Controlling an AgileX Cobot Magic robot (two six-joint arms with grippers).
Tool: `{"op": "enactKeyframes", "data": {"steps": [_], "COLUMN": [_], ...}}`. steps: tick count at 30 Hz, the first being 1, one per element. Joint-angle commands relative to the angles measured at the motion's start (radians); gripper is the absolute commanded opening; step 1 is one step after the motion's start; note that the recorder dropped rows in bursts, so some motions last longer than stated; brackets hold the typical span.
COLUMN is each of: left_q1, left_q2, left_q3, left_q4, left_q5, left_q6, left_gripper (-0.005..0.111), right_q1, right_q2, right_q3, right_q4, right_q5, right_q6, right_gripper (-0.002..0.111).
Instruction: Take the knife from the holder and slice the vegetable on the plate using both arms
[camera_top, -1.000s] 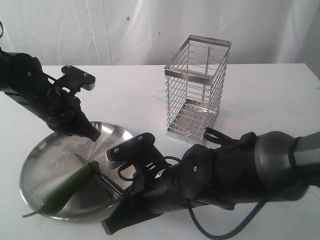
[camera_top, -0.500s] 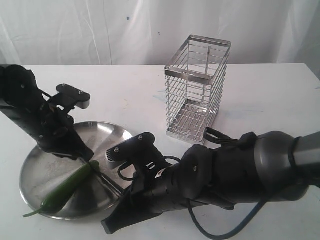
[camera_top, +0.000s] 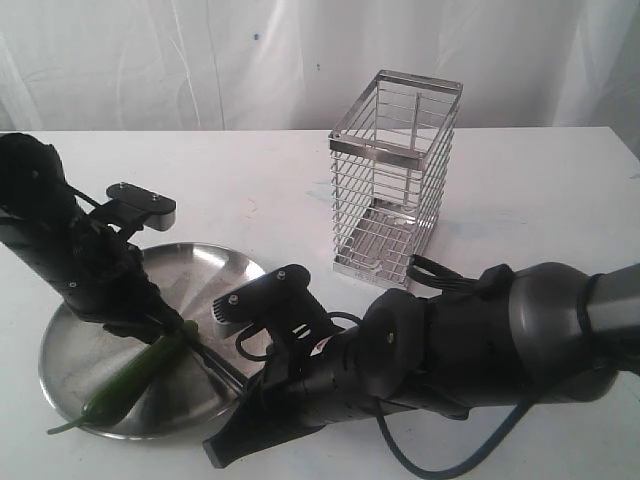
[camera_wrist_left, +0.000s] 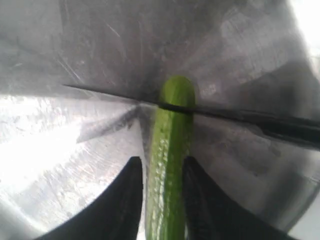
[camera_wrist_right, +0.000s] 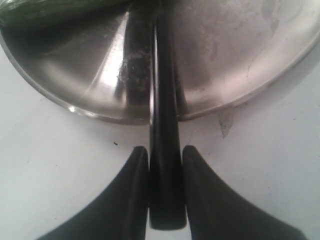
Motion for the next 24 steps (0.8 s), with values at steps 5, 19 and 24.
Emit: {"op": "enactKeyframes", "data": {"steps": [5, 19, 24], "left_q1": [-0.007, -0.007, -0.007], "left_q2": [-0.028, 0.064, 0.042], "left_q3": [0.037, 0.082, 0.004], "left_q4": [-0.140, -0.084, -0.059], "left_q5": [0.100, -0.034, 0.060], "left_q6": [0.124, 0.123, 0.123], "left_gripper": [0.043, 0.048, 0.048], "right_q1": [-0.010, -0.010, -0.039], "right_q2": [-0.002, -0.002, -0.002], "right_q3": [-0.002, -0.002, -0.002], "right_q4": [-0.008, -0.019, -0.059], "right_q5": [-0.005, 0.065, 0.080], "right_q6": [-0.006, -0.006, -0.004], "right_gripper": [0.000, 0.000, 0.000]}}
